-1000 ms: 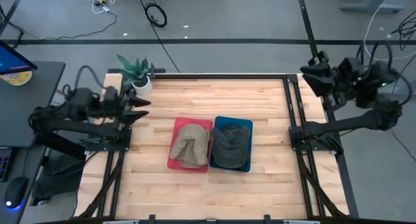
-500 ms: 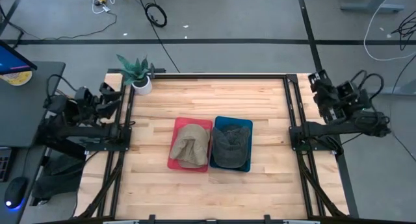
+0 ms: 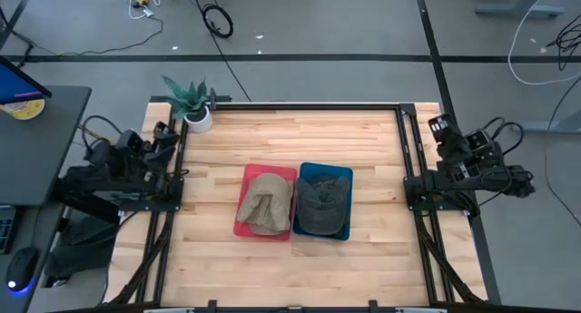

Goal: Pick & Place hat
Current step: Return to Home Position

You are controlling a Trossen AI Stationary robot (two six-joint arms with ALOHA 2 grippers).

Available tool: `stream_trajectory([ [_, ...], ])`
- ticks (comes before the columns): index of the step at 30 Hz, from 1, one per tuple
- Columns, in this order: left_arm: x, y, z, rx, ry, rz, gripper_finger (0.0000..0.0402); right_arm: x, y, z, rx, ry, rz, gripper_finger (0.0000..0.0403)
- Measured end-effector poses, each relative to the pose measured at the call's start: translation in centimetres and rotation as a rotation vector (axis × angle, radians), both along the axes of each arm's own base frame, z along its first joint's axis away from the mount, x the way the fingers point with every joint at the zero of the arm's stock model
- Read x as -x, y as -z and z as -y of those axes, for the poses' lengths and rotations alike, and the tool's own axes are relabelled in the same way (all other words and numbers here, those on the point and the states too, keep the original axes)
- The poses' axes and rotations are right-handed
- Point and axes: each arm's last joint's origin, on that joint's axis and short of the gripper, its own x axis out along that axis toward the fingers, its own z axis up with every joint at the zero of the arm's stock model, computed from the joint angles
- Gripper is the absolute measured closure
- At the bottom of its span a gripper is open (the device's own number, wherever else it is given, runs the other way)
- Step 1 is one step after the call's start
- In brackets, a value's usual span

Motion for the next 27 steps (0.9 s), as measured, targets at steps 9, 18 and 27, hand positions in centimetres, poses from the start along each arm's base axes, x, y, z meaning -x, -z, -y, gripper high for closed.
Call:
stream_trajectory([
  [9,-1.9,3.8,0.0,0.026,0.020,0.008,0.0218,-0.2,3.2,0.0,0.004,0.008,-0.024,0.0292],
  [18,-2.5,5.9,0.1,0.058,0.047,0.040,0.0218,-0.5,5.6,0.0,-0.006,-0.025,-0.014,0.0292],
  [27,-3.2,7.3,0.1,0.102,0.068,-0.028,0.0218,-1.3,6.2,0.0,-0.044,-0.078,-0.117,0.0292],
])
